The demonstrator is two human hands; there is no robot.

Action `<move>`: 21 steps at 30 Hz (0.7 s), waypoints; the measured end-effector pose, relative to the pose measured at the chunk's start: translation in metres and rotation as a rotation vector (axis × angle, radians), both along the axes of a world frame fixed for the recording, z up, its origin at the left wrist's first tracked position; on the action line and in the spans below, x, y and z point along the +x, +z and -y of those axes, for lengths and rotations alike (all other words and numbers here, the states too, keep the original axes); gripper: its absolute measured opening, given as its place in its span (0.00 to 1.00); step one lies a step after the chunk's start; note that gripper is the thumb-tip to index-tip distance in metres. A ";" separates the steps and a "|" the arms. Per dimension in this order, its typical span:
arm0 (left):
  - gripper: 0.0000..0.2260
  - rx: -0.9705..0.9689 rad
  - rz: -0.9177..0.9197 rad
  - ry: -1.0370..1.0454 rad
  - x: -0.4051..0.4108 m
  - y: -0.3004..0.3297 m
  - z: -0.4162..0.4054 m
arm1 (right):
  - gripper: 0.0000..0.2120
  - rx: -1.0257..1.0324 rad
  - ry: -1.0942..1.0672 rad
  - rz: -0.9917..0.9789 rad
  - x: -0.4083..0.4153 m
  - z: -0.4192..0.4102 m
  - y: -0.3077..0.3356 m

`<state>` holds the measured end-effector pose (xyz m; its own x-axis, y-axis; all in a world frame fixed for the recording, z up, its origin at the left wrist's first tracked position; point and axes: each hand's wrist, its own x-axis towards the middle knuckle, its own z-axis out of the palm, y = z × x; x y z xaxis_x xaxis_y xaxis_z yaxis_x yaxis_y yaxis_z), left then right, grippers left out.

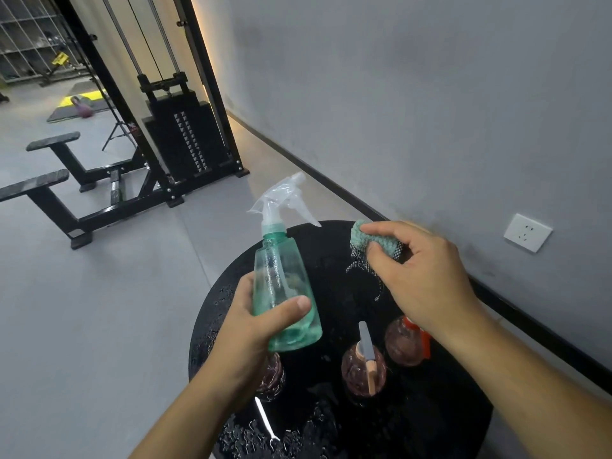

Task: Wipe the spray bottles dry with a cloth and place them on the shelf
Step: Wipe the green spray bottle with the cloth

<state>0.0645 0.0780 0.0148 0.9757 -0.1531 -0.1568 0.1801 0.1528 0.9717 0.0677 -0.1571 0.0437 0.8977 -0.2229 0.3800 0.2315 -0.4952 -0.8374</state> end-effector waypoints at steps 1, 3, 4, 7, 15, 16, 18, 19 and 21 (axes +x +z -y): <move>0.36 -0.003 0.004 -0.012 0.000 0.001 0.000 | 0.12 0.002 0.000 -0.002 0.000 0.000 0.000; 0.34 -0.014 0.014 -0.031 0.000 0.004 -0.001 | 0.12 0.005 0.003 -0.008 0.000 -0.001 0.001; 0.33 -0.020 0.016 -0.038 0.000 0.005 -0.002 | 0.12 0.005 0.005 -0.008 -0.001 -0.001 0.001; 0.25 -0.044 0.012 -0.044 -0.001 0.008 0.000 | 0.12 0.000 -0.002 -0.003 -0.001 -0.001 0.001; 0.24 -0.112 -0.133 -0.056 -0.002 0.007 -0.001 | 0.12 0.001 0.004 -0.017 -0.002 0.000 0.002; 0.27 -0.120 -0.153 -0.063 -0.002 0.007 -0.003 | 0.12 0.001 0.004 -0.016 -0.003 0.000 0.002; 0.33 -0.131 -0.187 -0.071 -0.002 0.007 -0.004 | 0.12 -0.001 0.004 -0.013 -0.003 -0.001 0.003; 0.33 -0.125 -0.188 -0.073 -0.003 0.008 -0.003 | 0.12 -0.001 0.002 -0.012 -0.003 -0.001 0.003; 0.32 -0.100 -0.176 -0.087 -0.005 0.010 -0.001 | 0.12 -0.001 0.001 -0.011 -0.003 -0.002 0.004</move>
